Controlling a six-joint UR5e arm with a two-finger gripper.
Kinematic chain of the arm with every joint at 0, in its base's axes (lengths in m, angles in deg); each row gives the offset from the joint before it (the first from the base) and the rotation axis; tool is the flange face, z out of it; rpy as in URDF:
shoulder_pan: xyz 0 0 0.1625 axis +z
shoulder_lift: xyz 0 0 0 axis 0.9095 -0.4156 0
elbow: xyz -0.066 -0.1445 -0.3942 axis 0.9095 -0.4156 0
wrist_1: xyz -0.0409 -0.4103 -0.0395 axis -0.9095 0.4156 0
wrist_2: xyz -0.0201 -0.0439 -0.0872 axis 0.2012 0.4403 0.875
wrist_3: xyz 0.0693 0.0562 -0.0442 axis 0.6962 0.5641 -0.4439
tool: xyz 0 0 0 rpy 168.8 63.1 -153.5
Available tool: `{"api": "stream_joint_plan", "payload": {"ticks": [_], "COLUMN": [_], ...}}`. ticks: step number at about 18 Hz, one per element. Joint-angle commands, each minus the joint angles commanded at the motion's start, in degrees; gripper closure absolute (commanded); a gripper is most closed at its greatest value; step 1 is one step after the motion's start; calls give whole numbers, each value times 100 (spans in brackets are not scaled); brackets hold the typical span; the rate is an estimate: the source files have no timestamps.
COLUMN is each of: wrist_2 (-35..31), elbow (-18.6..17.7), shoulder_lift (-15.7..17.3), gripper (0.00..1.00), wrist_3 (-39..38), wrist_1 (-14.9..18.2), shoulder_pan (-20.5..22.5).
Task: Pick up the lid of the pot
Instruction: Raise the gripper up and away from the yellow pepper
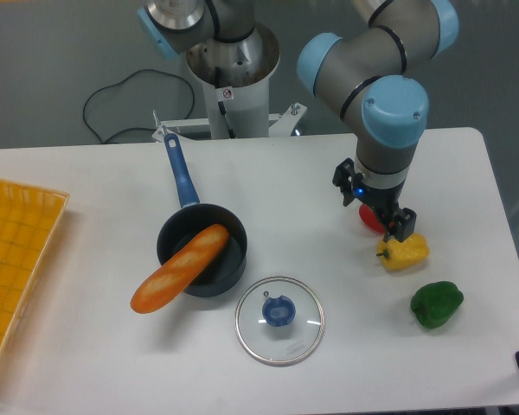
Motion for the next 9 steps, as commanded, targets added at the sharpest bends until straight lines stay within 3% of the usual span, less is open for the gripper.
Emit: {"api": "stream_joint_plan", "payload": {"ticks": [6,9], "wrist_2": [-9,0], "elbow": [-52,-570], "shoulder_lift": [-18,201], "gripper": [0,0], "wrist_3": [-61,-79], "wrist_1": [0,-53], "shoulder_pan": [-61,-44]}}
